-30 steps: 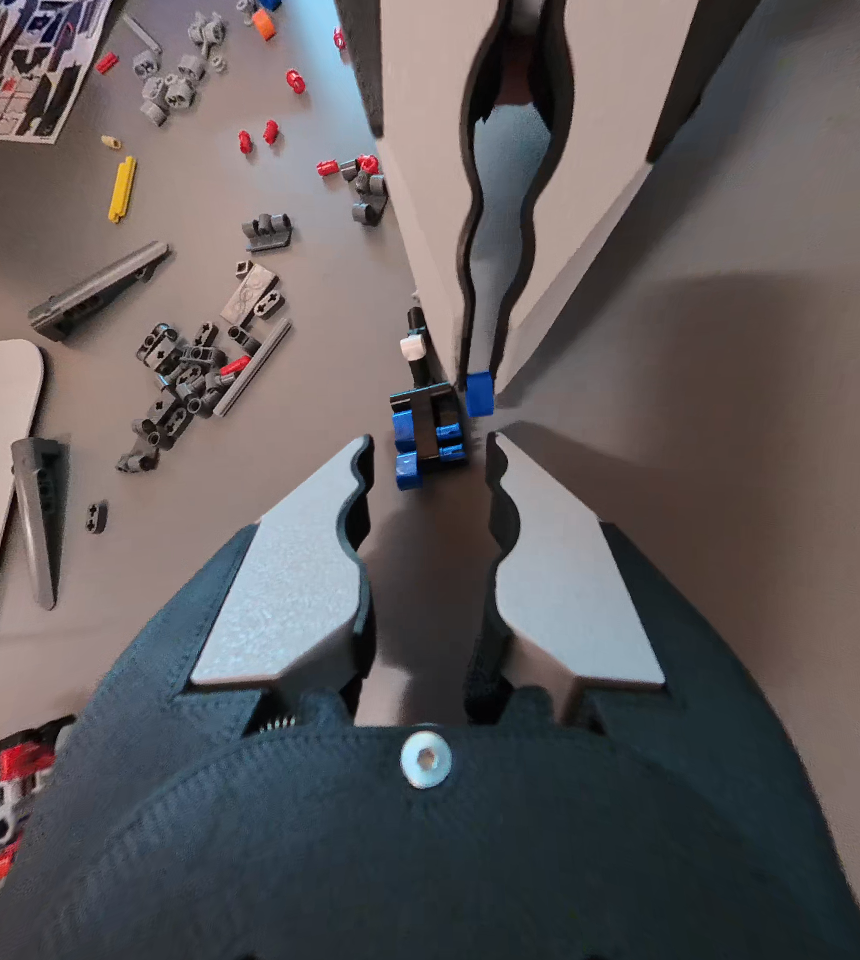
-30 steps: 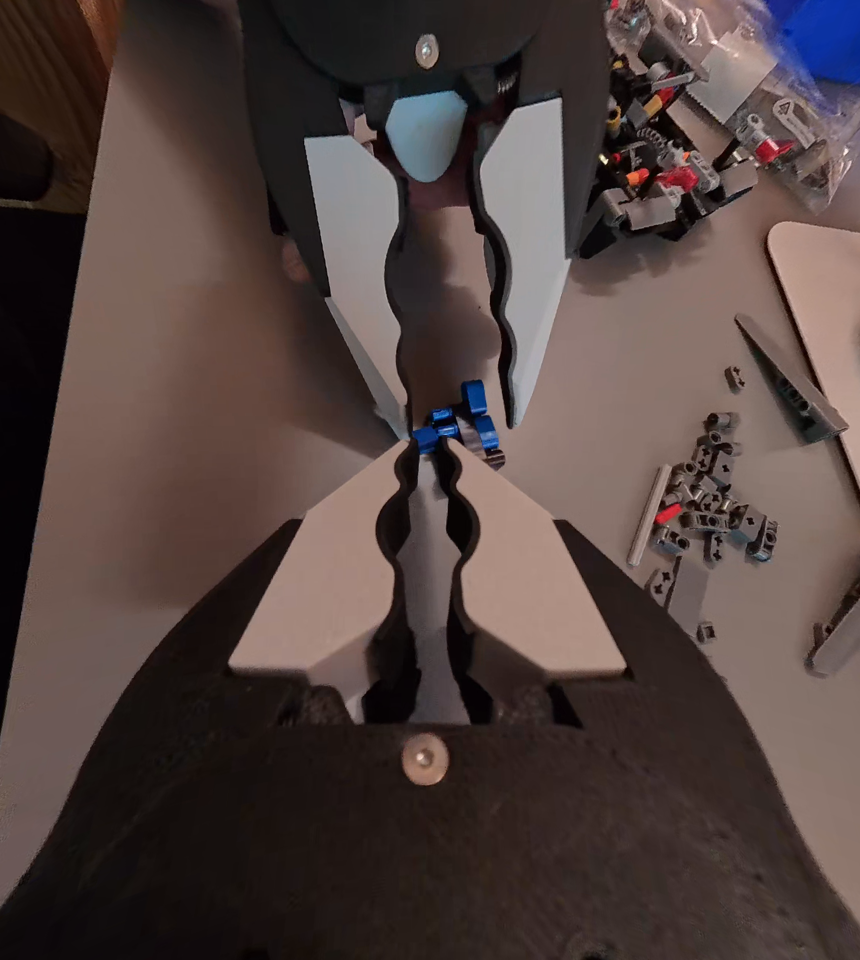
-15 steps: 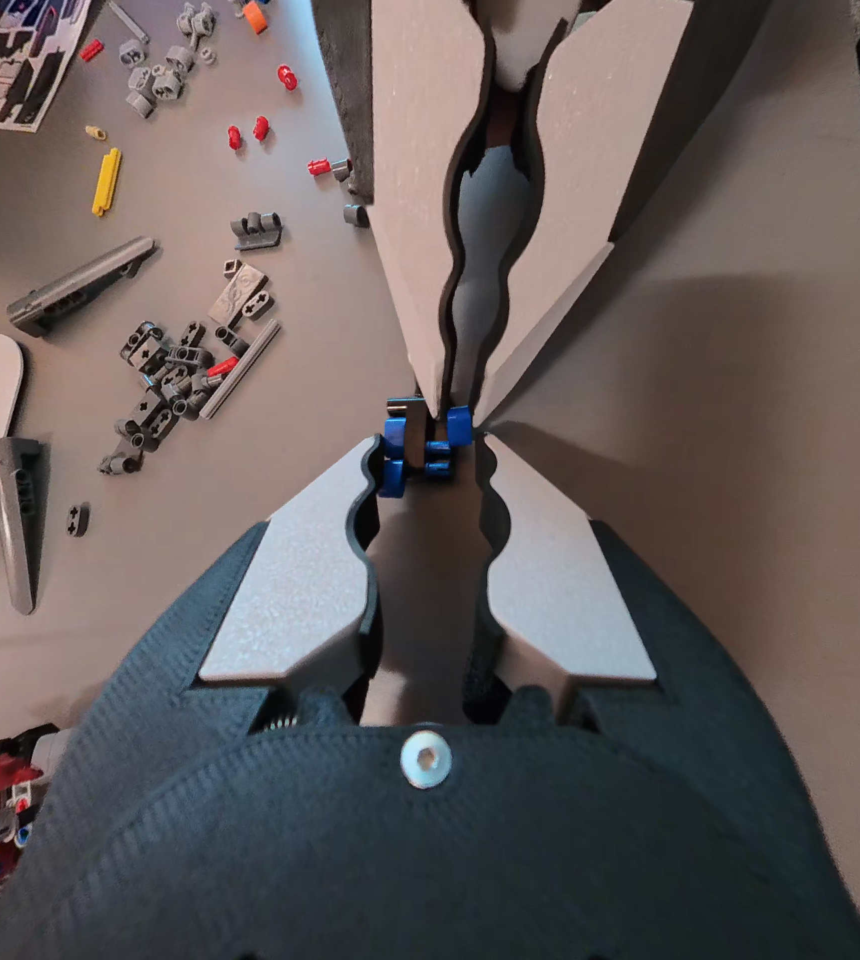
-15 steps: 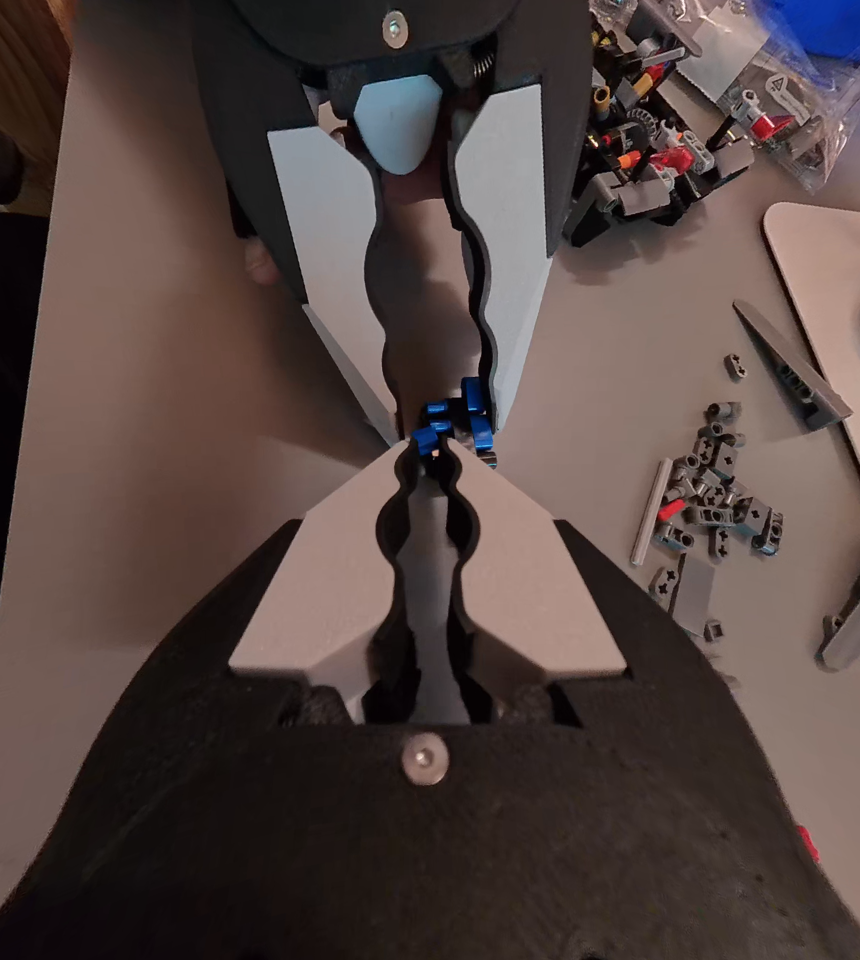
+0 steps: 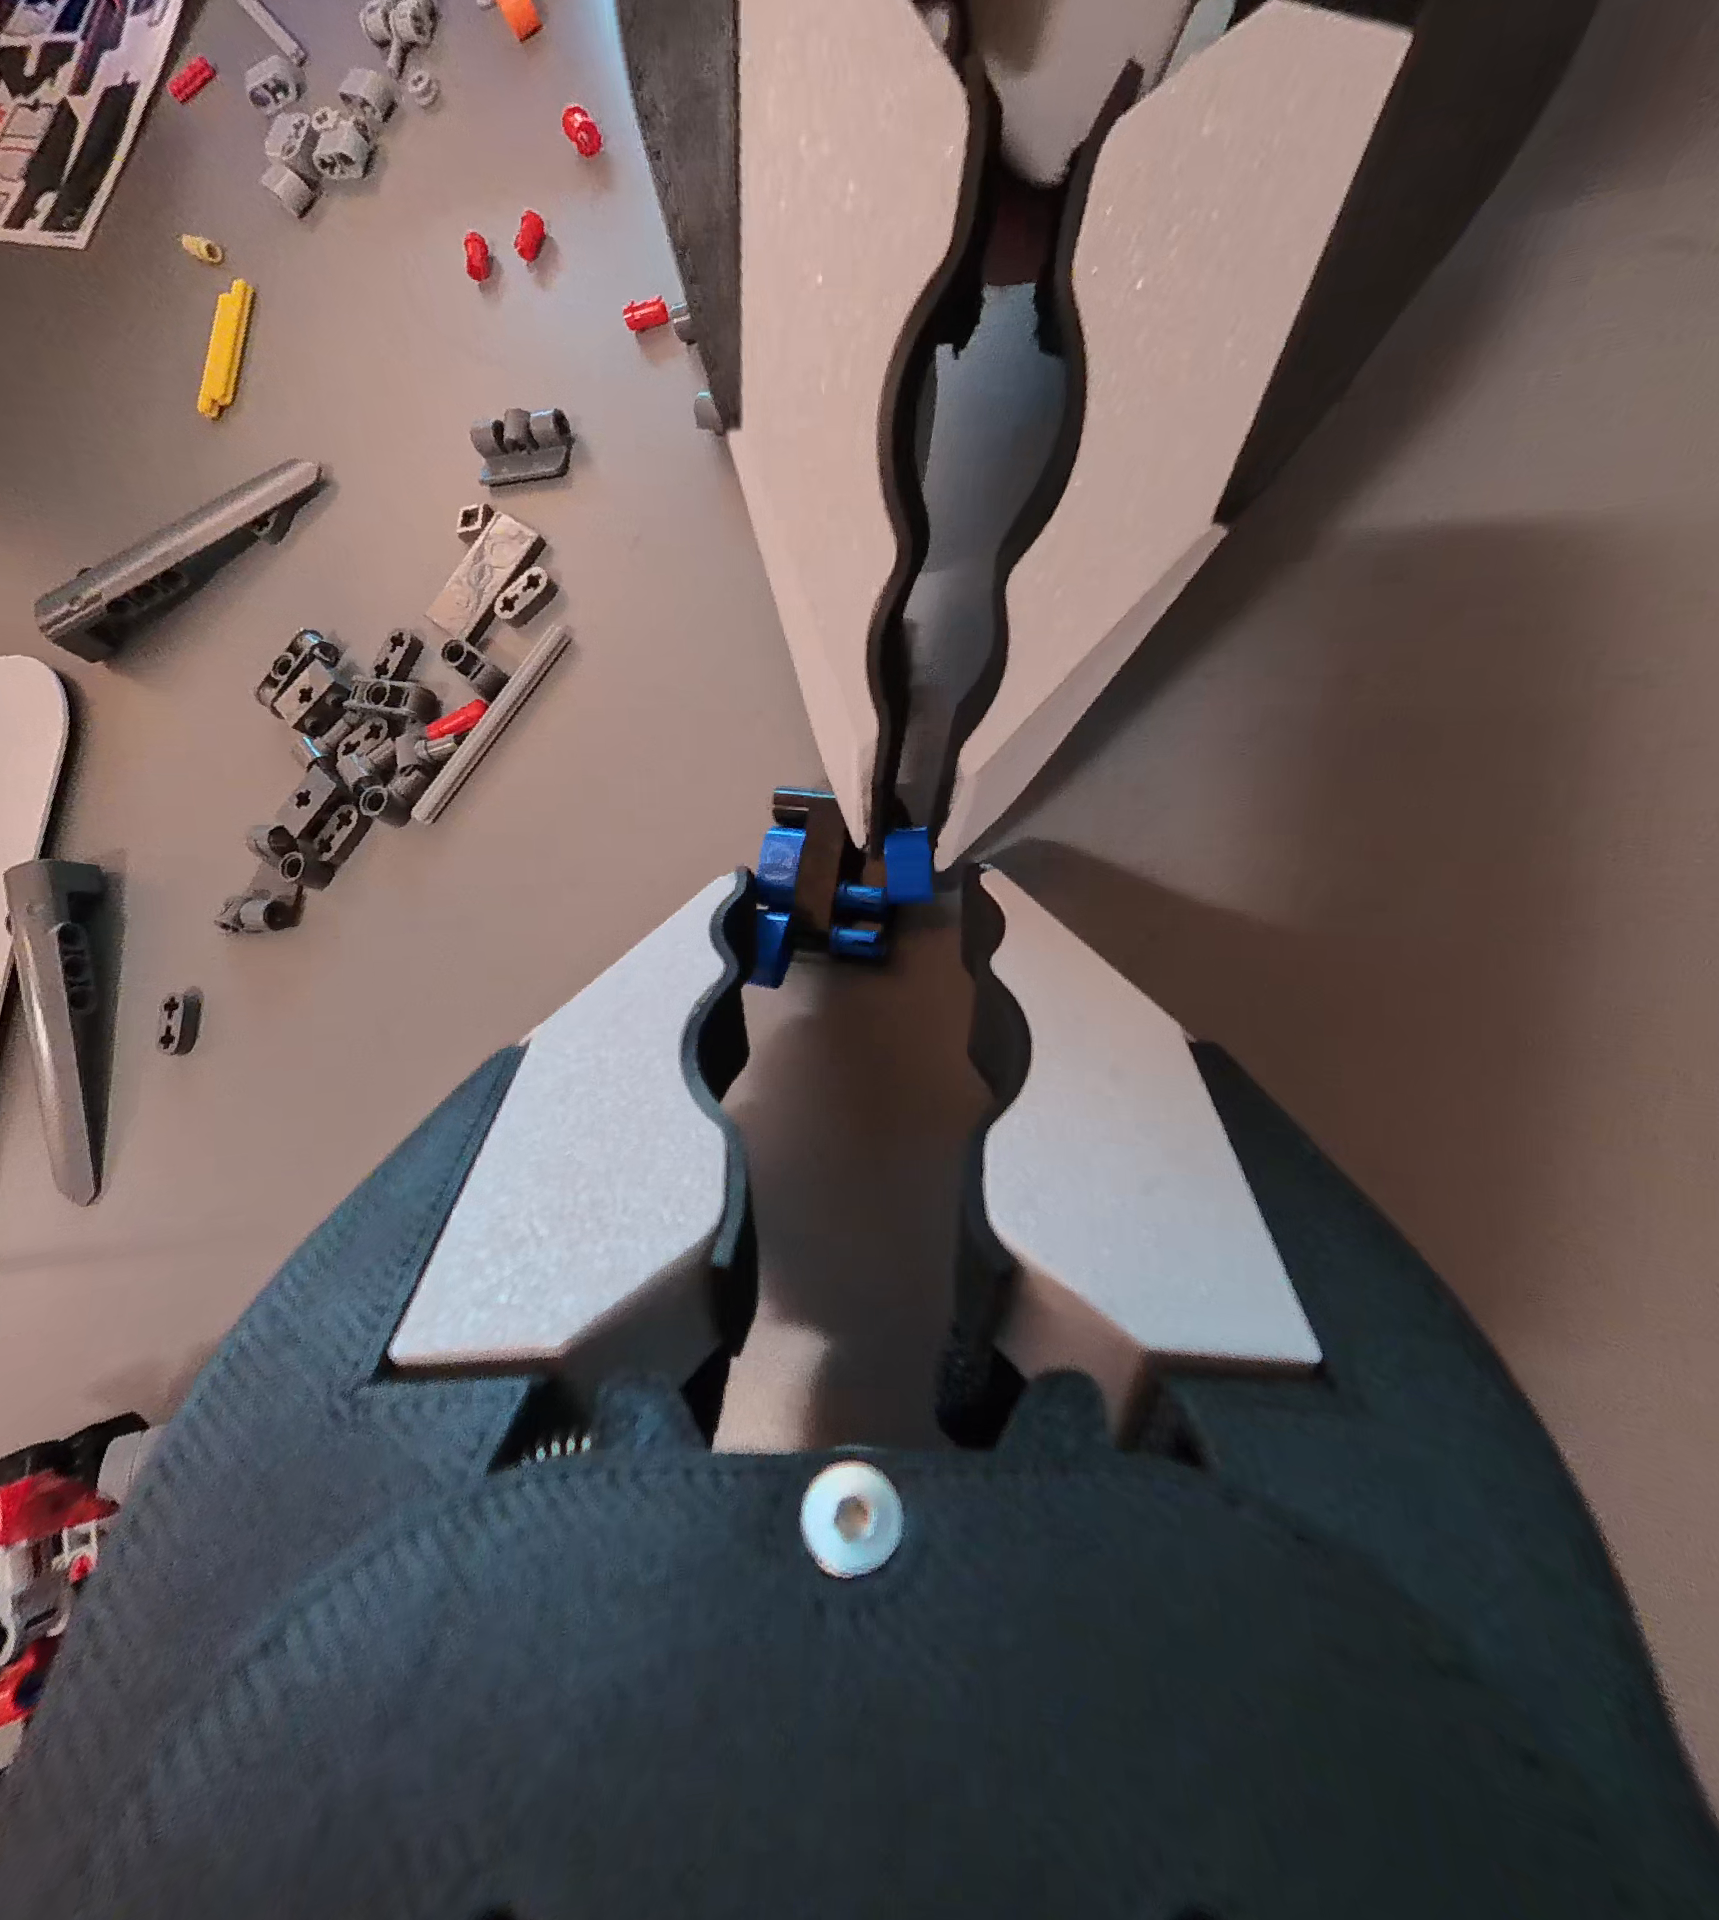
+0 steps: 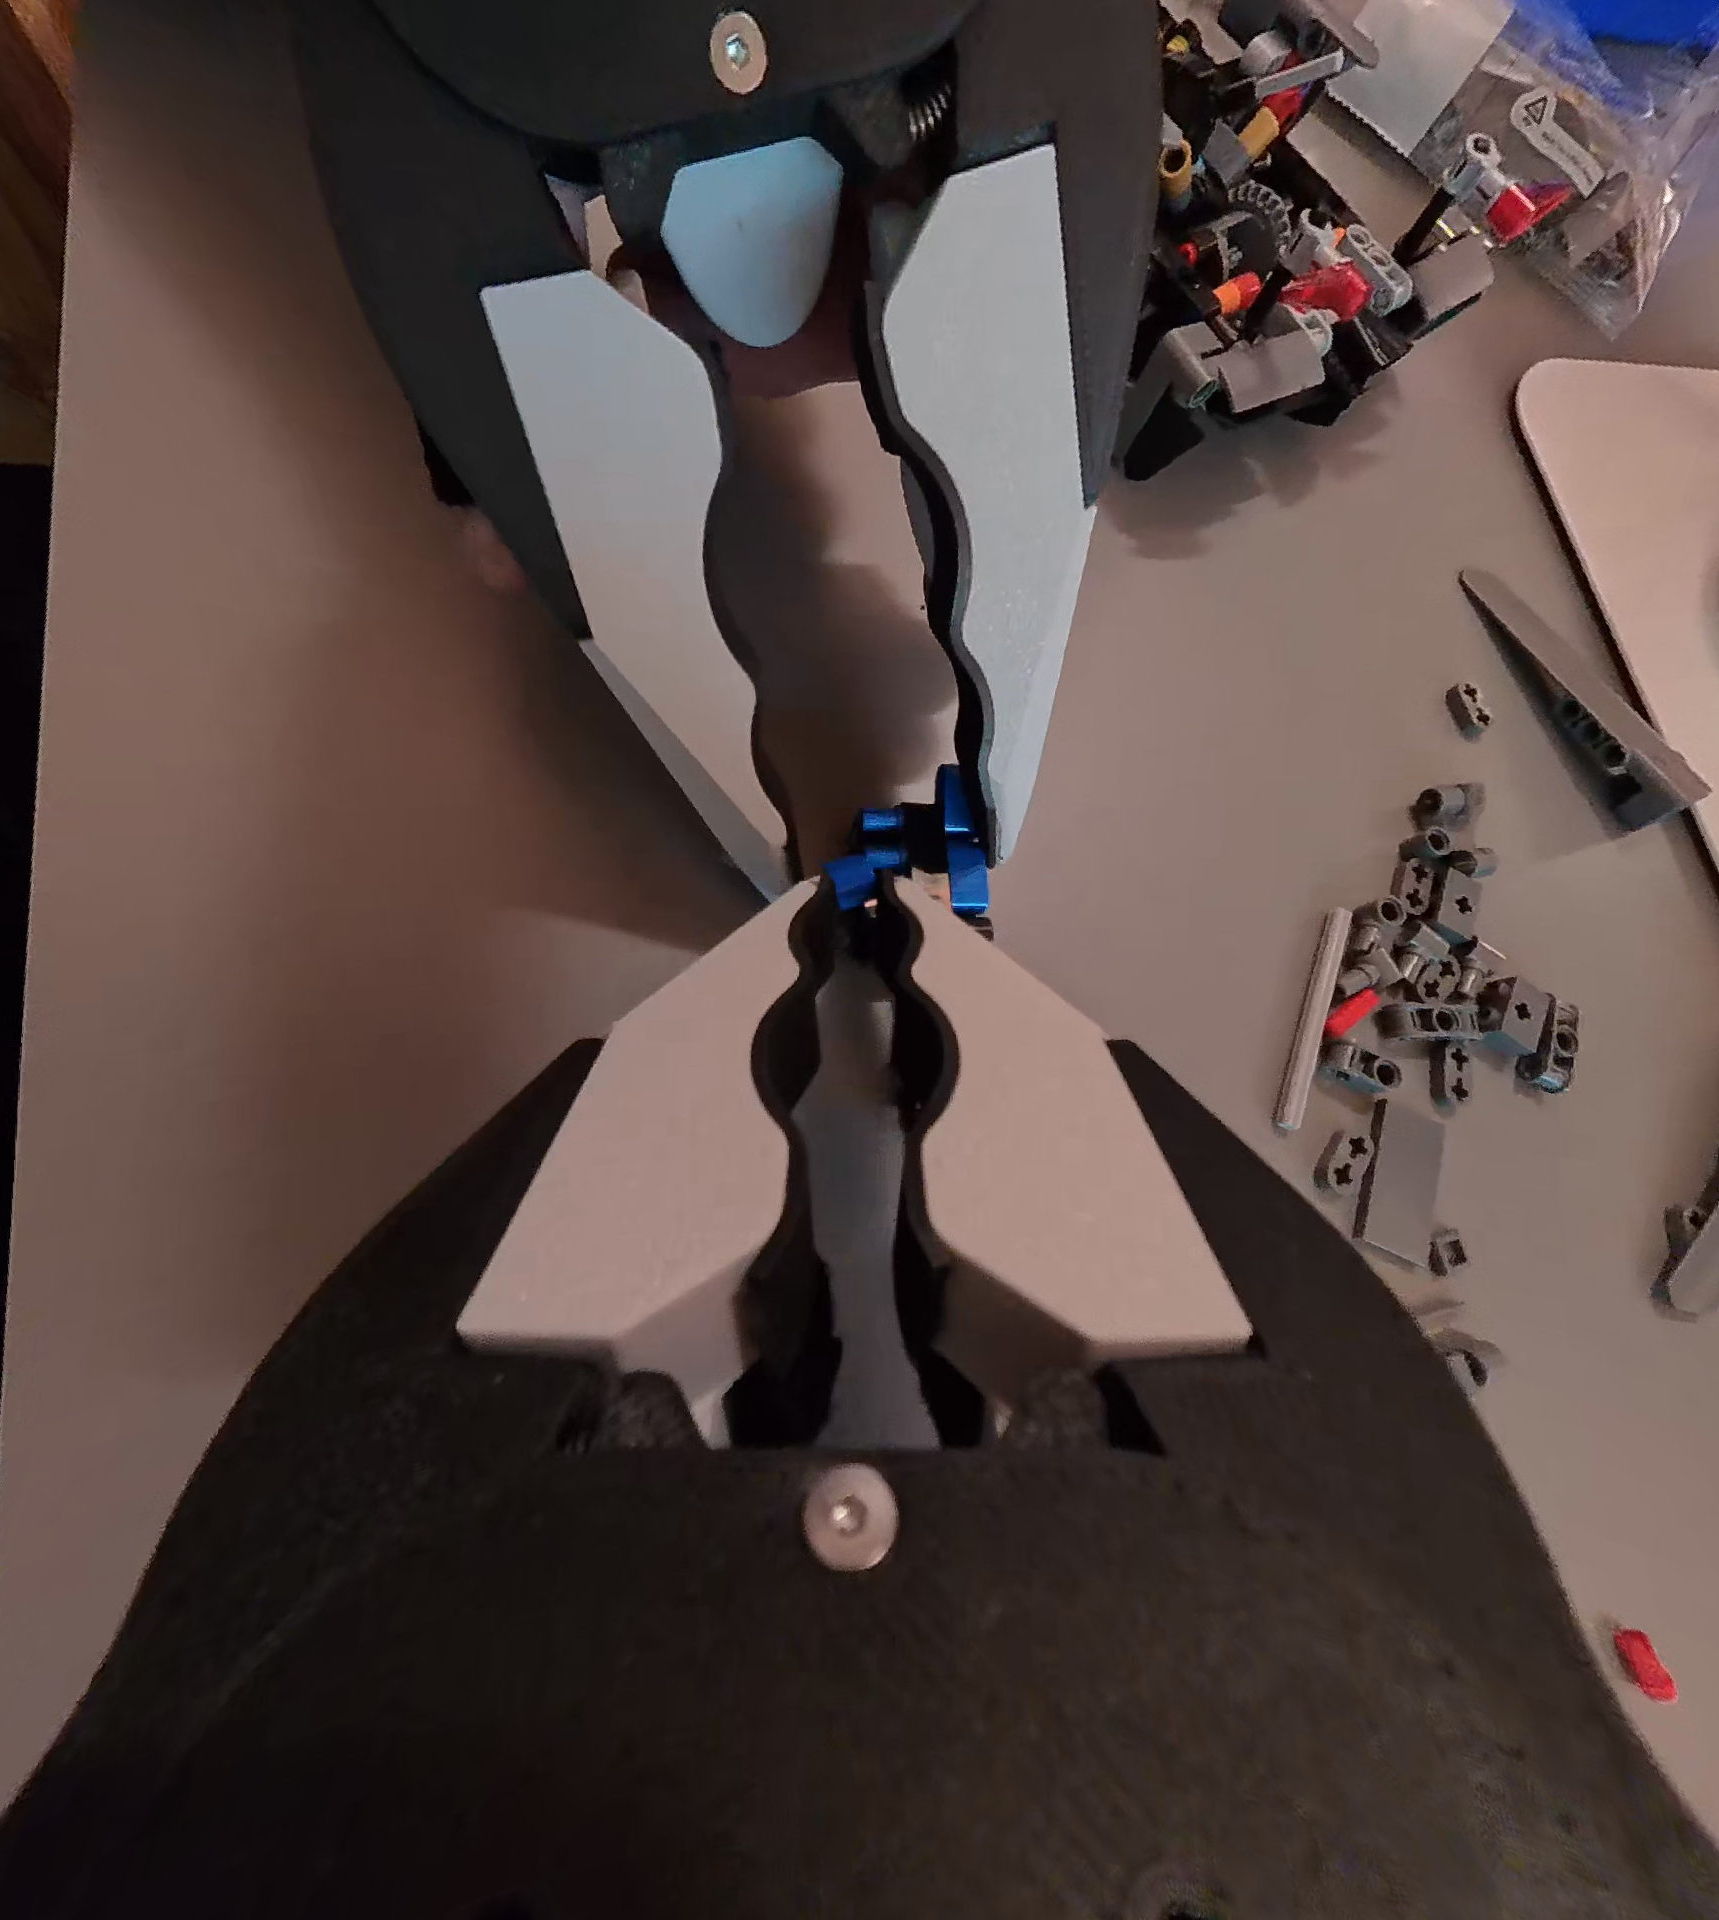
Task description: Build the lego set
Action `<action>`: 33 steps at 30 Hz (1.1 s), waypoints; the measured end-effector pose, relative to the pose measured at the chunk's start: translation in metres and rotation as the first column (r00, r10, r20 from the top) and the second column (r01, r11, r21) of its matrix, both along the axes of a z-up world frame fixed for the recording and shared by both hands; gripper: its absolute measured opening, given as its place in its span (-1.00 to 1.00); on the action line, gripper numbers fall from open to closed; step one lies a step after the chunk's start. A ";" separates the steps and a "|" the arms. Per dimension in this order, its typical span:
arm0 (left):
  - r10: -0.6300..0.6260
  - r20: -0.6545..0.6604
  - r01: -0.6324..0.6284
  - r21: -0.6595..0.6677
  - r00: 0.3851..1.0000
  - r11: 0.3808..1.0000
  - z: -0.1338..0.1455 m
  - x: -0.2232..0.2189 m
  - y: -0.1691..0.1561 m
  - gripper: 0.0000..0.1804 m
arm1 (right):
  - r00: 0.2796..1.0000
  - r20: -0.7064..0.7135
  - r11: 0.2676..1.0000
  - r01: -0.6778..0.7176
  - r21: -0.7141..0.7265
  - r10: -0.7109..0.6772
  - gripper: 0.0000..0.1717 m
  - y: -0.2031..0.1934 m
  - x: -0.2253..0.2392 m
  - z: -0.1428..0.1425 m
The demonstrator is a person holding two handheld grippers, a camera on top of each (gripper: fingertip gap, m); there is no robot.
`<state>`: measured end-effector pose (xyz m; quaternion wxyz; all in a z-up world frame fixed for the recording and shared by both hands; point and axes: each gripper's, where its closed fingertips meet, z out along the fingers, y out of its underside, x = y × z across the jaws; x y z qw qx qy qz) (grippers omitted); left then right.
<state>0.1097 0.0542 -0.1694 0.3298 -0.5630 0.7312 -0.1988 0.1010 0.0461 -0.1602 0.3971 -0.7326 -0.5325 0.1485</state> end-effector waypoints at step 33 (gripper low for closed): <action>0.018 0.006 -0.018 0.070 1.000 0.997 0.001 -0.001 0.007 -0.68 | 0.993 -0.081 0.995 0.086 -0.054 -0.090 -0.94 0.005 0.003 0.001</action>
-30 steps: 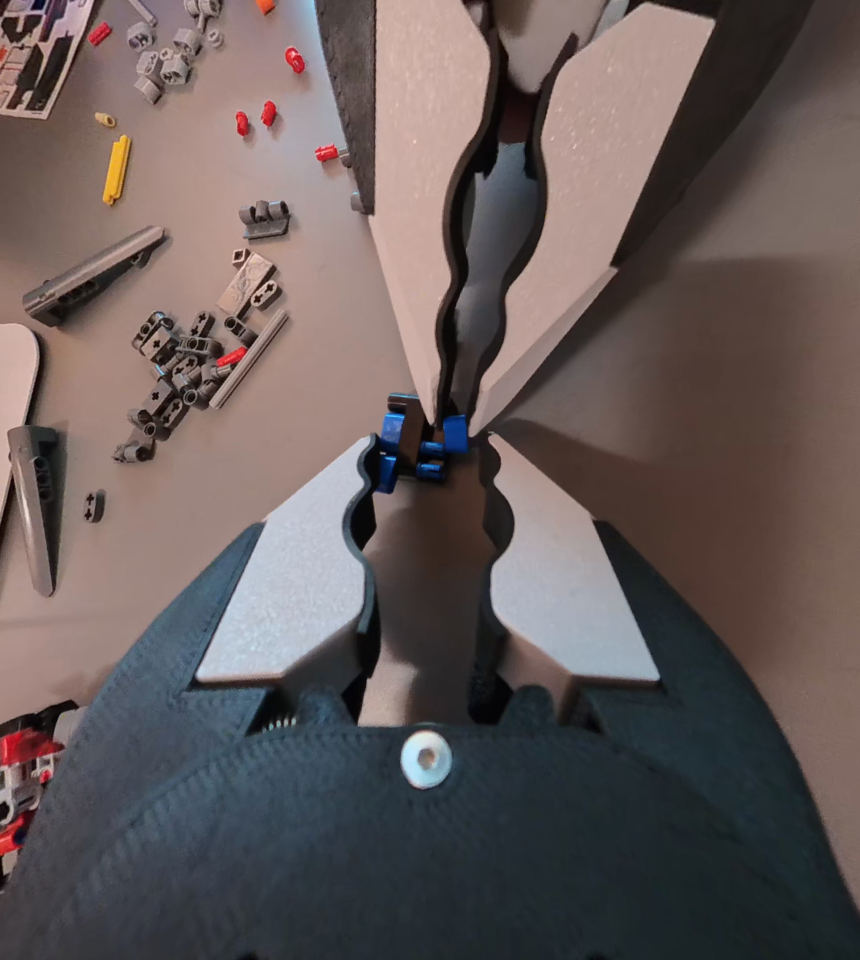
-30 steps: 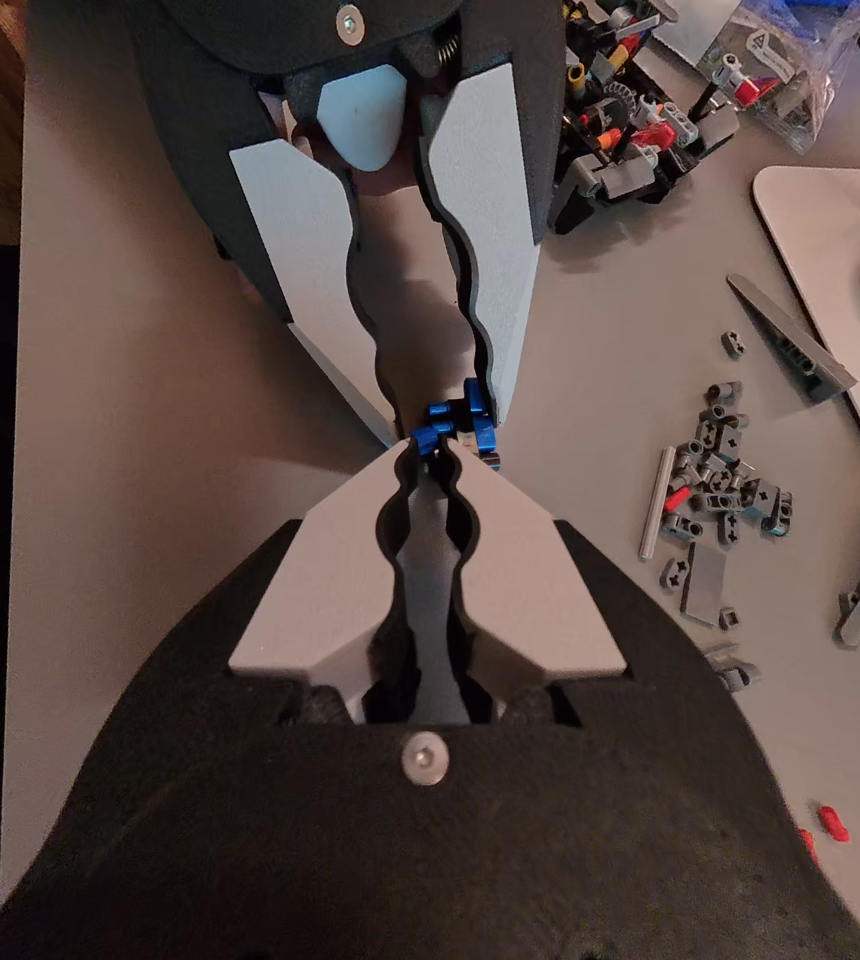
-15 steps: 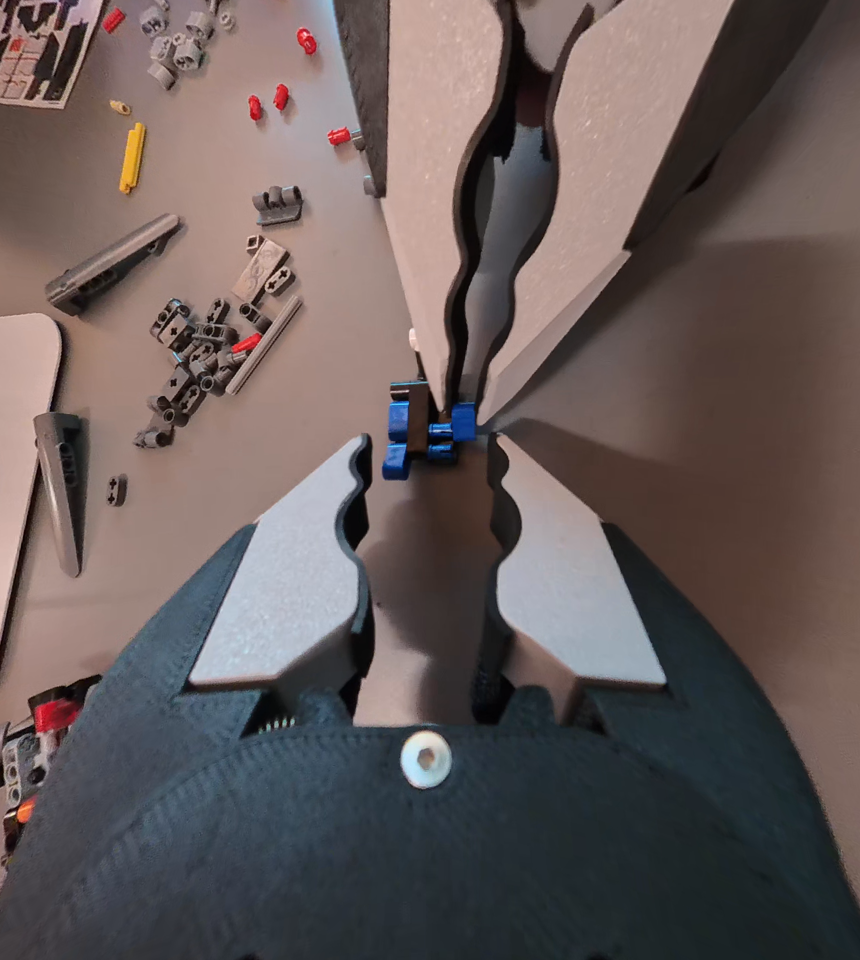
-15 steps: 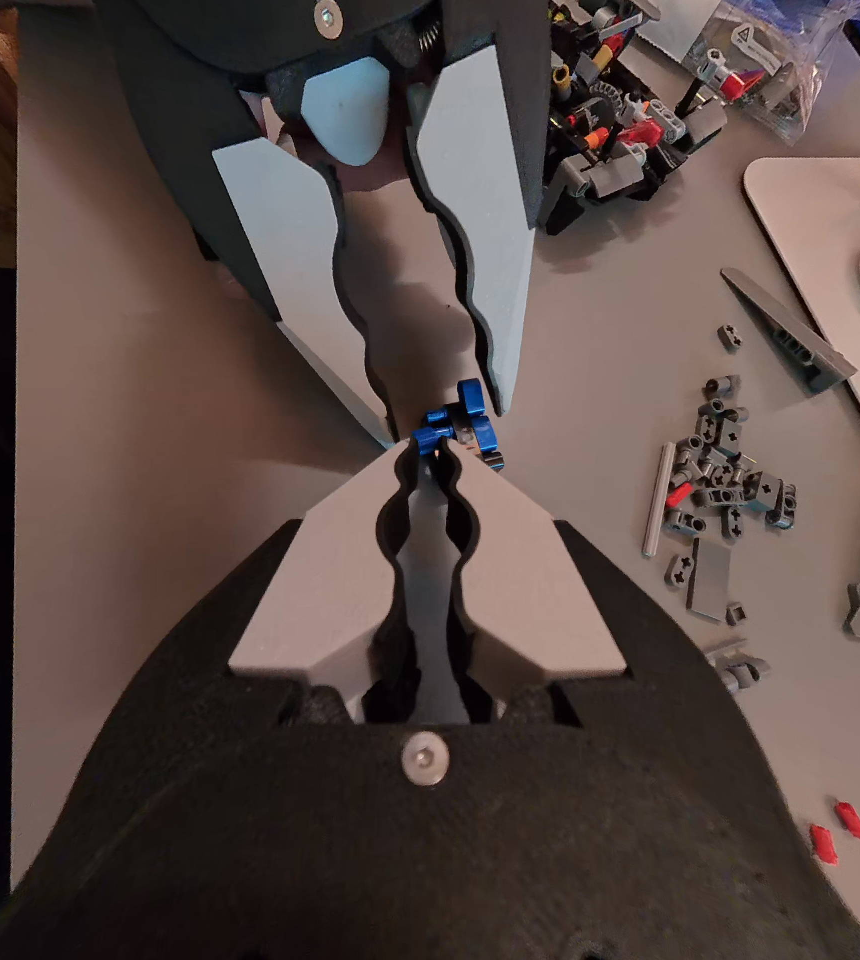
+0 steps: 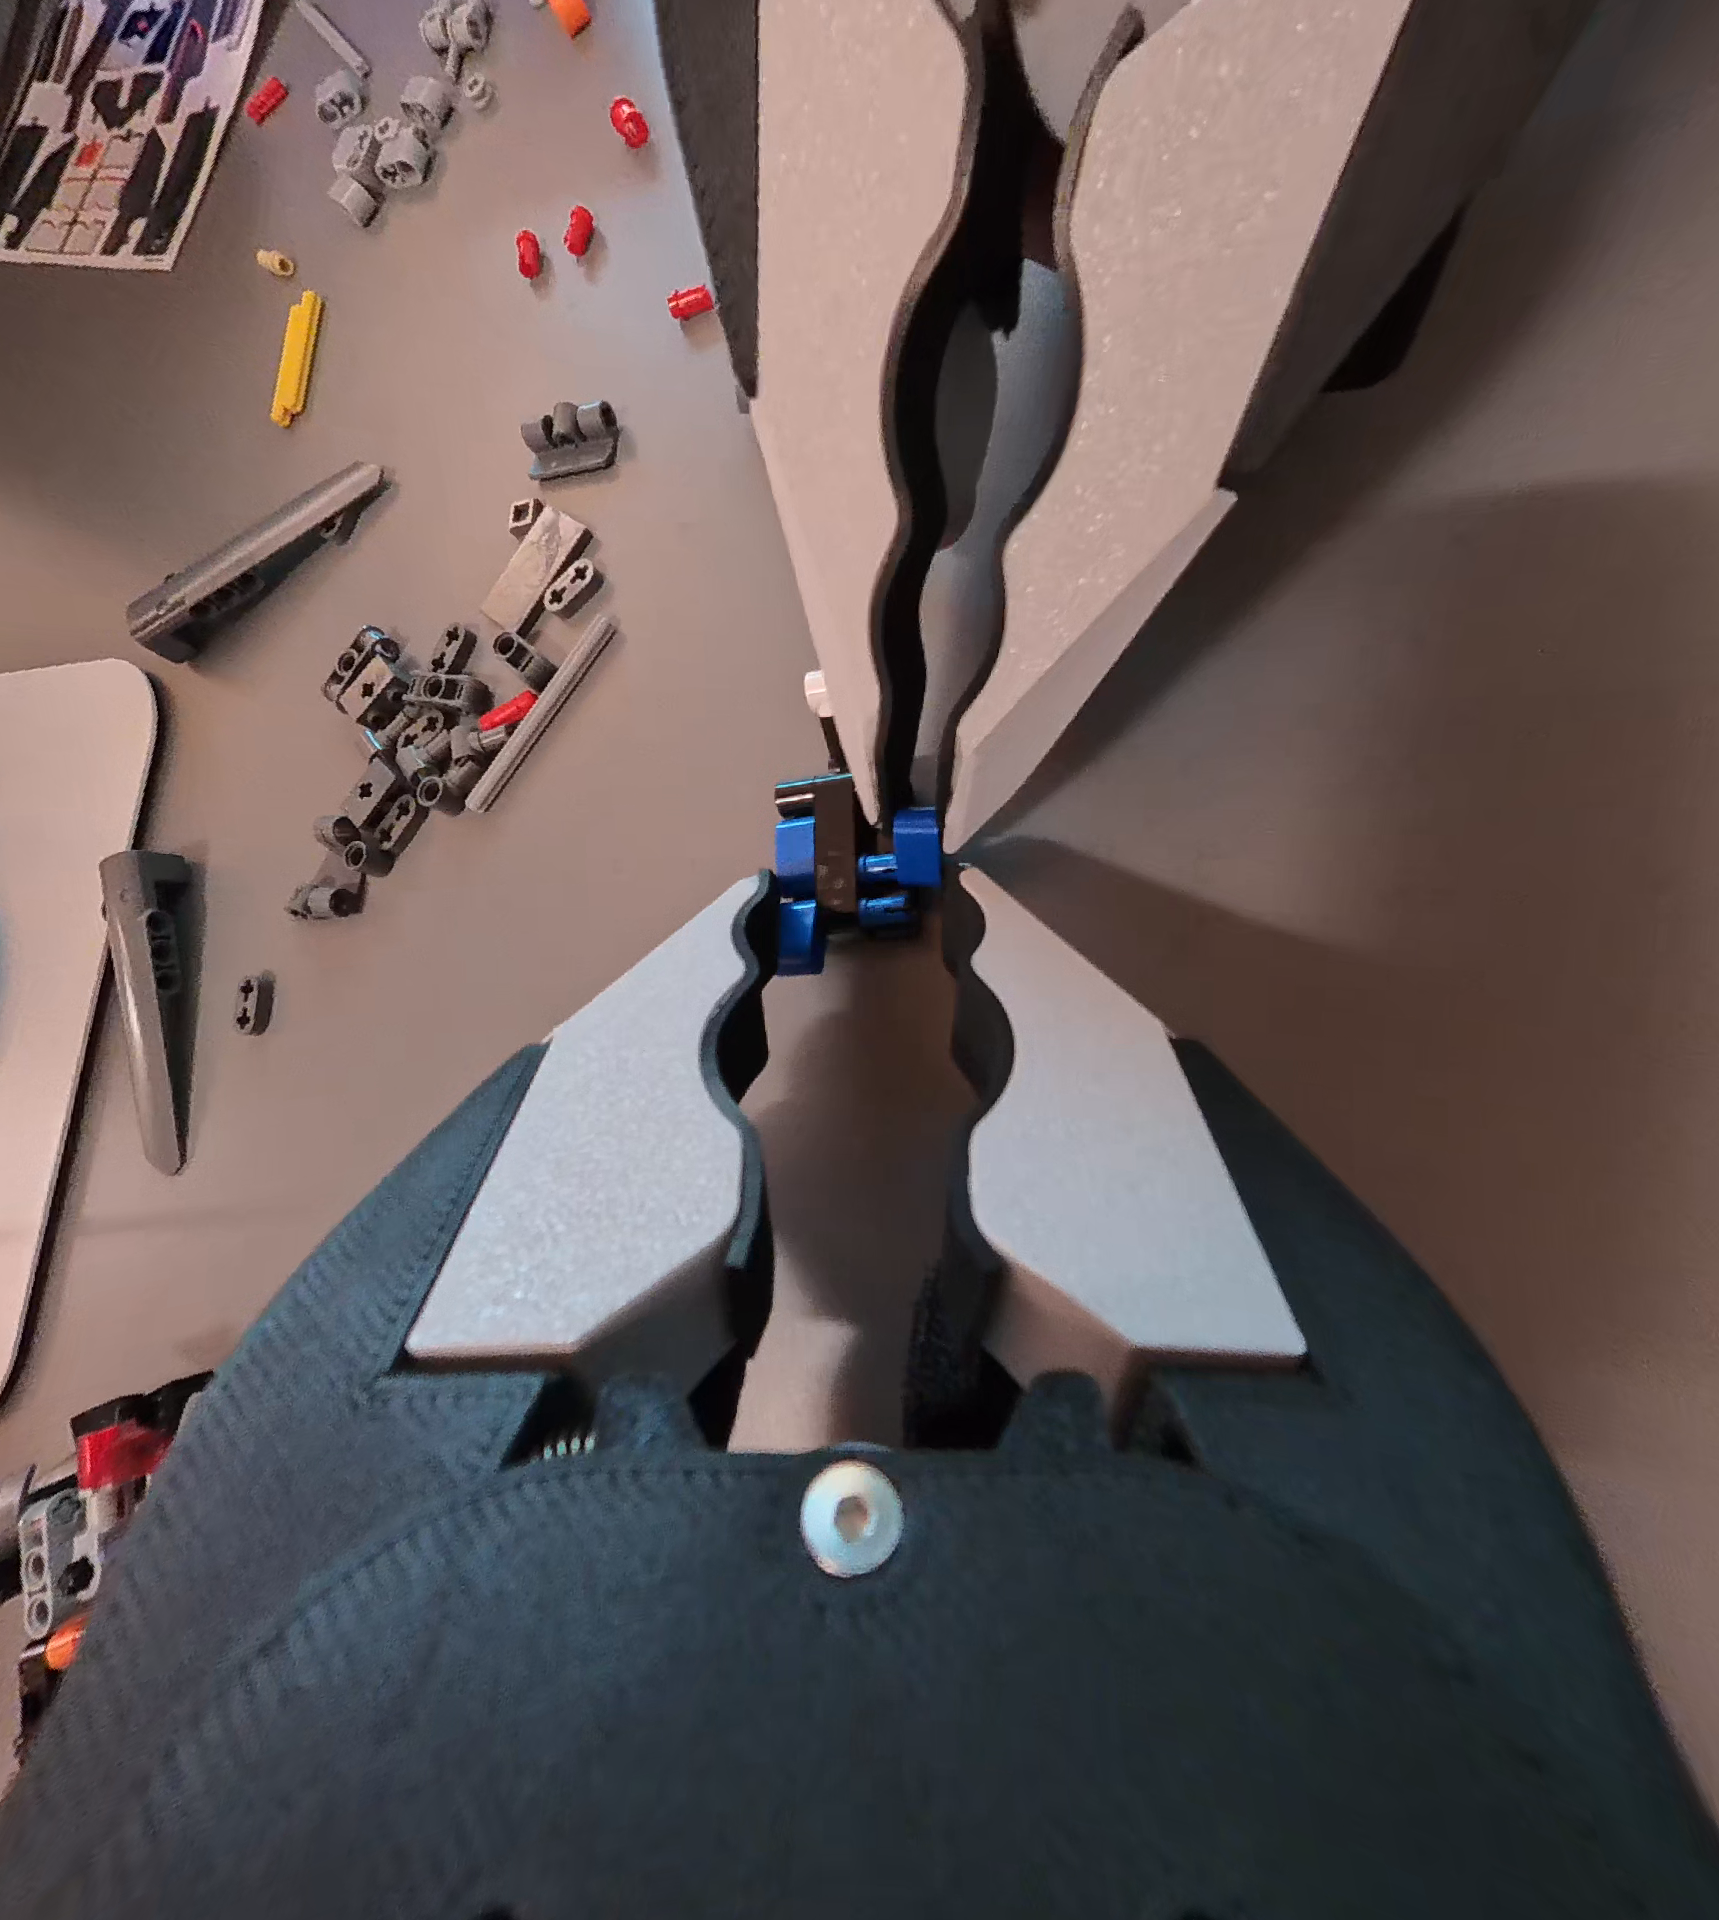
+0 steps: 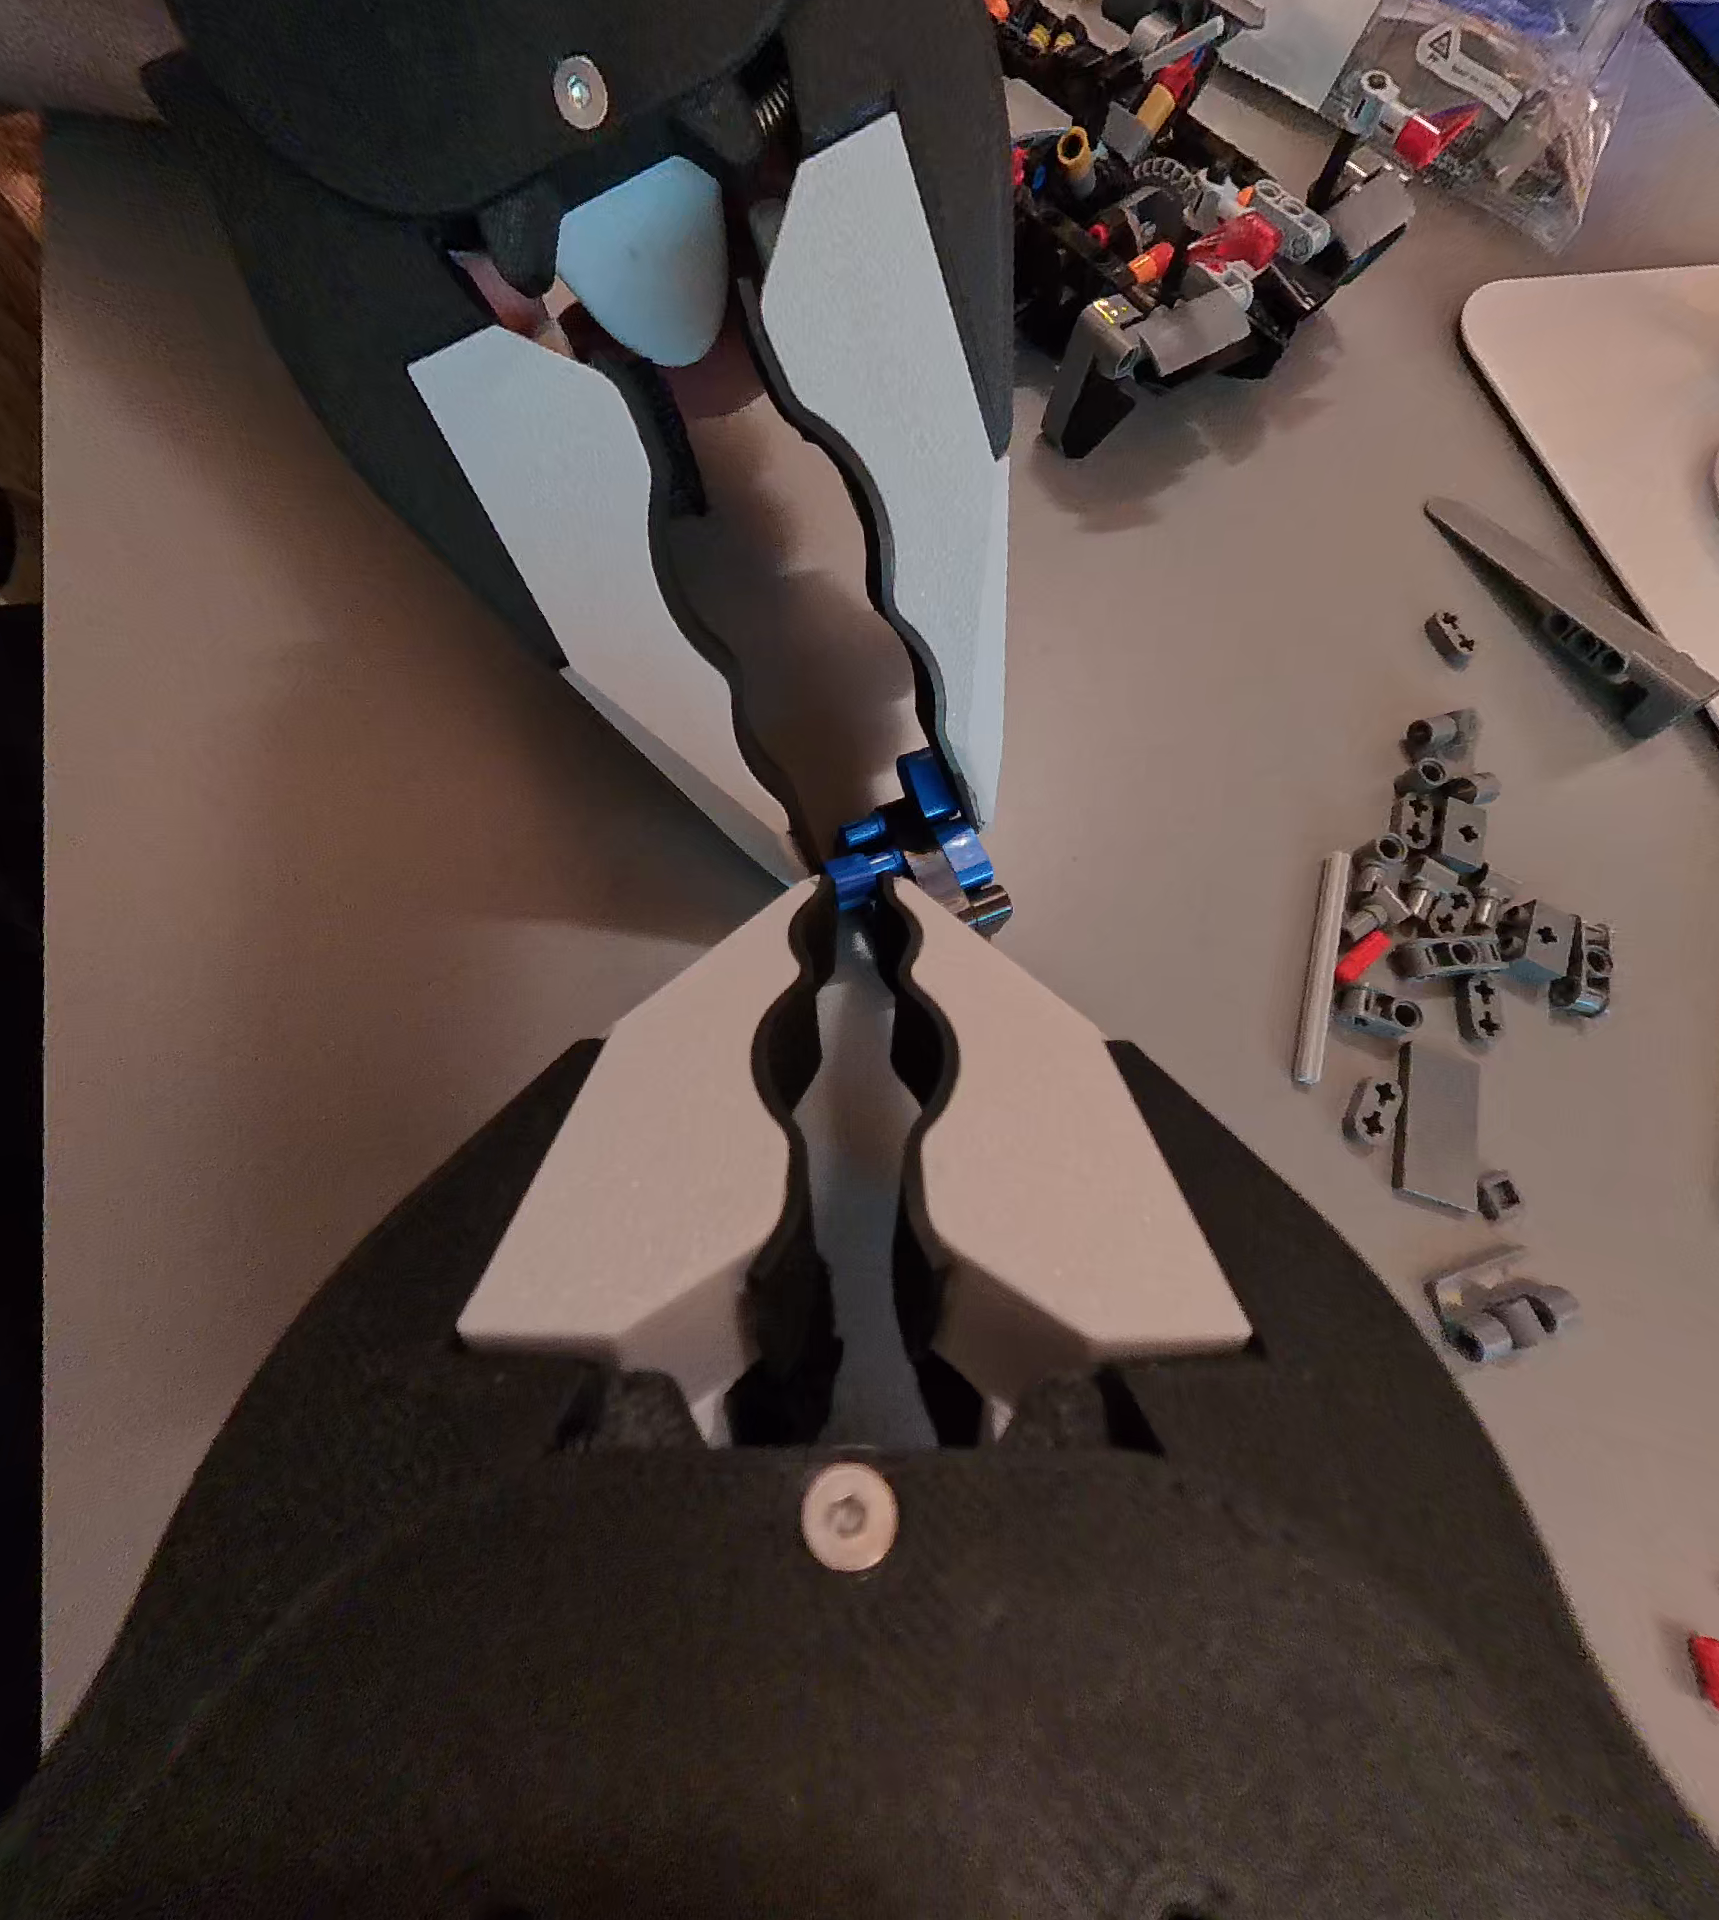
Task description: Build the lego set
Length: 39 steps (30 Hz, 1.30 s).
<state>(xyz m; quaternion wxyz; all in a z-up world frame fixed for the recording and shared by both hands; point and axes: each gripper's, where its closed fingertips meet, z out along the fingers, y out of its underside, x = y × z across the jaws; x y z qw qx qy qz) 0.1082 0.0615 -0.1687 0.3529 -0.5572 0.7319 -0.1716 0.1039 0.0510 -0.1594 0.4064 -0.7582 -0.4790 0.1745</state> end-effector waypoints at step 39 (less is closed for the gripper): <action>0.014 0.035 -0.016 0.057 0.999 0.998 0.000 0.008 0.006 -0.73 | 0.999 0.033 1.000 -0.028 -0.007 0.028 -0.94 -0.002 0.018 0.008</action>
